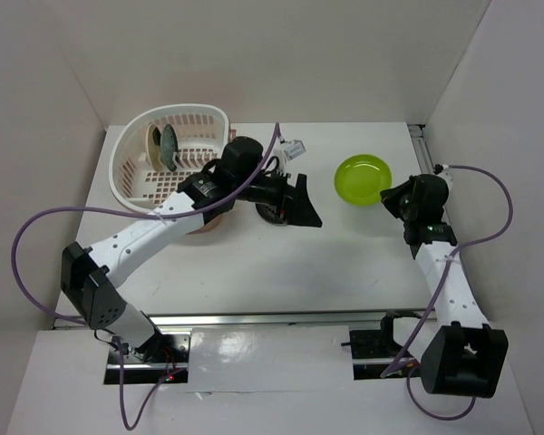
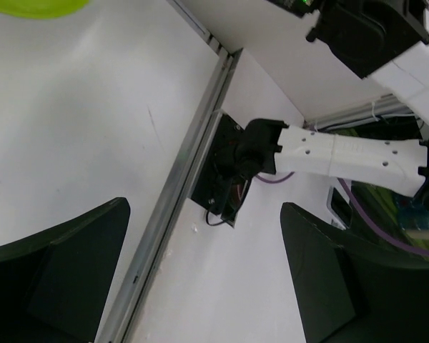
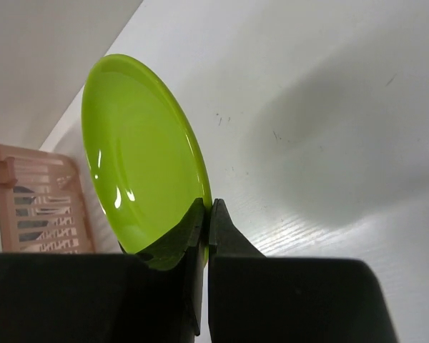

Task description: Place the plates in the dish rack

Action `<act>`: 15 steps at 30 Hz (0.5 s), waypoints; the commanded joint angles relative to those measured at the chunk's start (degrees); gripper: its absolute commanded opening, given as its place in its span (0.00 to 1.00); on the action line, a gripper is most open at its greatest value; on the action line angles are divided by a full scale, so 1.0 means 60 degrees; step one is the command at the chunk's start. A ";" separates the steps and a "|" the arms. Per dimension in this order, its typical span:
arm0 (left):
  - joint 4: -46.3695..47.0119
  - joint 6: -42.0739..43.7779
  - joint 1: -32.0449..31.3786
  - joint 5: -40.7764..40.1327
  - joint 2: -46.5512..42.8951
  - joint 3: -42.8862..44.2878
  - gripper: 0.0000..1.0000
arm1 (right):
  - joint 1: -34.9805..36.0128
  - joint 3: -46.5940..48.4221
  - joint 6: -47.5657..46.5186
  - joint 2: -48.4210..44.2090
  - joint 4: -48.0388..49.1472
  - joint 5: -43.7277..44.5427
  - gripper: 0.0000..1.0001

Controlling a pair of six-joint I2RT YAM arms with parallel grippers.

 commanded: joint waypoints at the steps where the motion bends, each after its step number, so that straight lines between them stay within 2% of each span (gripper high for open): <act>1: -0.0460 0.0507 0.0066 -0.0610 0.0204 0.0760 1.00 | 0.0143 0.0609 -0.0599 -0.0486 -0.1094 0.0365 0.00; 5: -0.0548 0.0419 0.0461 -0.0405 0.0497 0.1170 1.00 | 0.0231 0.0902 -0.1242 -0.0795 -0.0846 -0.0672 0.00; 6: -0.0548 0.0318 0.0607 -0.0318 0.0744 0.1258 1.00 | 0.0318 0.0903 -0.1621 -0.0911 -0.0671 -0.1385 0.00; 10: -0.0548 0.0214 0.0872 0.0079 0.1111 0.1594 1.00 | 0.0319 0.0903 -0.2136 -0.1147 0.0251 -0.2664 0.00; 15: -0.0548 0.0389 0.1078 -0.0009 0.1435 0.1683 1.00 | 0.0319 0.0567 -0.1977 -0.1029 0.1628 -0.5095 0.00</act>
